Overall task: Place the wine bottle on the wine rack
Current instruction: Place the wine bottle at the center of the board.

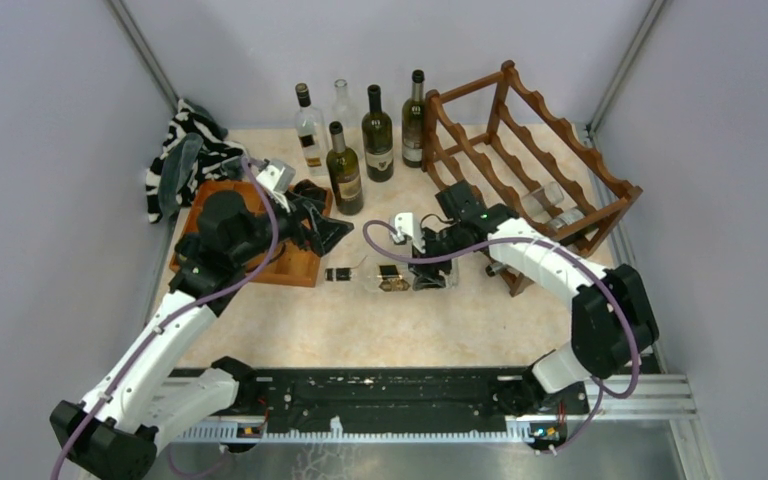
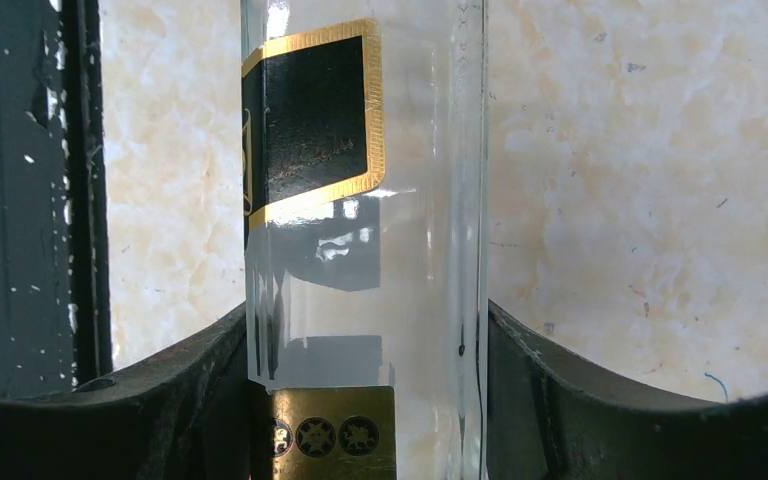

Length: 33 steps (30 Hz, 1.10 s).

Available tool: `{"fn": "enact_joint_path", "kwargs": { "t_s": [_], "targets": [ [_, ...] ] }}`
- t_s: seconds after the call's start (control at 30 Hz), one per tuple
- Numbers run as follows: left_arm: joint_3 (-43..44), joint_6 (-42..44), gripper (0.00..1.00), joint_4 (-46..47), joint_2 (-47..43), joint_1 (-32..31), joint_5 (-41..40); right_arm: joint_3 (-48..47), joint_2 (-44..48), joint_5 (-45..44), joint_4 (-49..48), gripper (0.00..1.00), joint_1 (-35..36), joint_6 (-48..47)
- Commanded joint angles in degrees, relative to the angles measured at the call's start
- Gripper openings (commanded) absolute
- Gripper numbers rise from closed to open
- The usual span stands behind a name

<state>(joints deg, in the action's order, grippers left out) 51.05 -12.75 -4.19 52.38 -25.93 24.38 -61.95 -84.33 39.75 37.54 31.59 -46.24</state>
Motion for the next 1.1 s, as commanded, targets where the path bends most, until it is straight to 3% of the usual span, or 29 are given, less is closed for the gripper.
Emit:
{"fn": "enact_joint_path", "kwargs": {
  "t_s": [0.0, 0.37, 0.63, 1.07],
  "targets": [
    [-1.0, 1.2, 0.99, -1.4, -0.6, 0.2, -2.1, -1.8, 1.1, -1.6, -5.9, 0.0, 3.2, -3.5],
    [-4.2, 1.5, 0.99, -2.1, 0.9, 0.2, -4.2, 0.5, -1.3, -5.5, 0.0, 0.0, 3.4, -26.5],
    [-7.8, -2.1, 0.99, 0.2, 1.4, 0.2, -1.1, 1.0, -2.6, -6.4, 3.1, 0.0, 3.4, -41.5],
    [-12.5, -7.2, 0.99, 3.7, 2.4, 0.2, 2.8, -0.8, -6.2, -4.9, 2.5, 0.04, 2.3, -46.4]
  ]
}}
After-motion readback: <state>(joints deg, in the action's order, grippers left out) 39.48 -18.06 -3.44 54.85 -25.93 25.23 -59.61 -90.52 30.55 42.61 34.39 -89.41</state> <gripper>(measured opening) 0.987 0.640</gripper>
